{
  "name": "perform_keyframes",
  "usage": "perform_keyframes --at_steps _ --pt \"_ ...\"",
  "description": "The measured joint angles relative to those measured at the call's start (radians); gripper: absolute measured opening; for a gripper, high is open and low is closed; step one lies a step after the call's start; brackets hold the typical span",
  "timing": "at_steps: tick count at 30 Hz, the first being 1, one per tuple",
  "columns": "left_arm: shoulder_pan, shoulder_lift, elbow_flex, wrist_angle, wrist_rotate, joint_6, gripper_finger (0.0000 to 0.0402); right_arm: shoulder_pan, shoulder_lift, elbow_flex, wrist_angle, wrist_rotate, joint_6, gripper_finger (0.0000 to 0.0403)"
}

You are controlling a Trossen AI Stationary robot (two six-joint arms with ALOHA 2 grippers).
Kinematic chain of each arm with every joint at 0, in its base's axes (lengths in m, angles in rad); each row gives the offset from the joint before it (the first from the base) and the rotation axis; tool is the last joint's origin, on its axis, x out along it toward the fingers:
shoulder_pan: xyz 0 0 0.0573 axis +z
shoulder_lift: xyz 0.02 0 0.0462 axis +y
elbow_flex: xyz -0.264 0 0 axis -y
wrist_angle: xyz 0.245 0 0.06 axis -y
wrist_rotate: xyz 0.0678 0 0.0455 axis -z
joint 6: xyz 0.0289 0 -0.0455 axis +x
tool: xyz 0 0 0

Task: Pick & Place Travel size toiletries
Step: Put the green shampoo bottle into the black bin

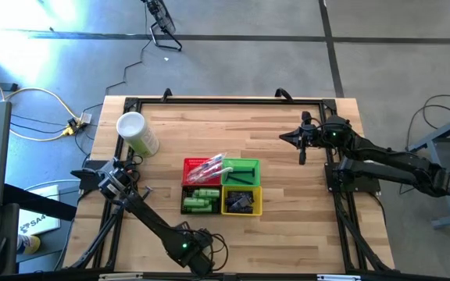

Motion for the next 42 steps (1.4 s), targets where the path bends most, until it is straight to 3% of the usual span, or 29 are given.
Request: perform_keyframes --at_steps 5,16,32,42 --pt "0.0 0.001 -0.001 0.0 0.006 0.001 0.0251 0.0 0.0 0.0 0.0 0.0 0.0 0.0003" --pt "0.0 0.002 -0.002 -0.008 0.008 0.001 0.0163 0.0 0.0 0.0 0.0 0.0 0.0 0.0003" --pt "0.008 -0.031 -0.007 -0.015 -0.013 0.002 0.0179 0.0 0.0 0.0 0.0 0.0 0.0 0.0003" --pt "0.071 -0.148 -0.005 -0.179 -0.076 0.061 0.0179 0.0 0.0 0.0 0.0 0.0 -0.003 0.0003"
